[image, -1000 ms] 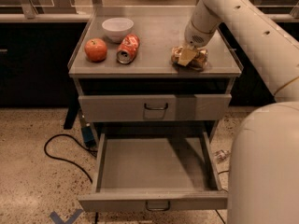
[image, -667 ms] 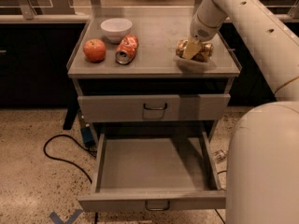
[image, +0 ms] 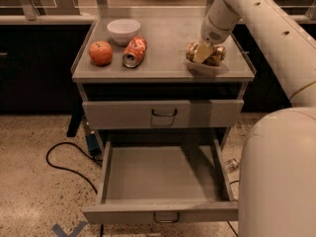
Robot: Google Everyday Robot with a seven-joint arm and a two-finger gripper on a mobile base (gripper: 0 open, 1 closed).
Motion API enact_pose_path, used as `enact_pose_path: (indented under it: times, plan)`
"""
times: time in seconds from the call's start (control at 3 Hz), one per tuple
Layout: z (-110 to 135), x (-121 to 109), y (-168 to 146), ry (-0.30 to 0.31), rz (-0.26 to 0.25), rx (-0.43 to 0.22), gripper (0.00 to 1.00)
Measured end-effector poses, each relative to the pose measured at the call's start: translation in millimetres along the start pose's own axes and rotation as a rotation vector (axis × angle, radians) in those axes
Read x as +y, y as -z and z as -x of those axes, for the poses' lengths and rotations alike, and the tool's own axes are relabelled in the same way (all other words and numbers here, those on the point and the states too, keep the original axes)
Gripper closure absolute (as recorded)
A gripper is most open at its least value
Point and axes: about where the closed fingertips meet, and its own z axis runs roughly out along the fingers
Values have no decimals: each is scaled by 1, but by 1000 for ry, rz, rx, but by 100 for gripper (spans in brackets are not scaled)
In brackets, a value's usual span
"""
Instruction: Pick orange can from middle drawer and place on counter
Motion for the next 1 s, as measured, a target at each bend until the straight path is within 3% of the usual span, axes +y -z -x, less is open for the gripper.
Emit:
enact_pose_path:
  times: [0.67,1.0]
  plan:
    - [0,0,0,0,0,0,12]
    - [0,0,0,0,0,0,0]
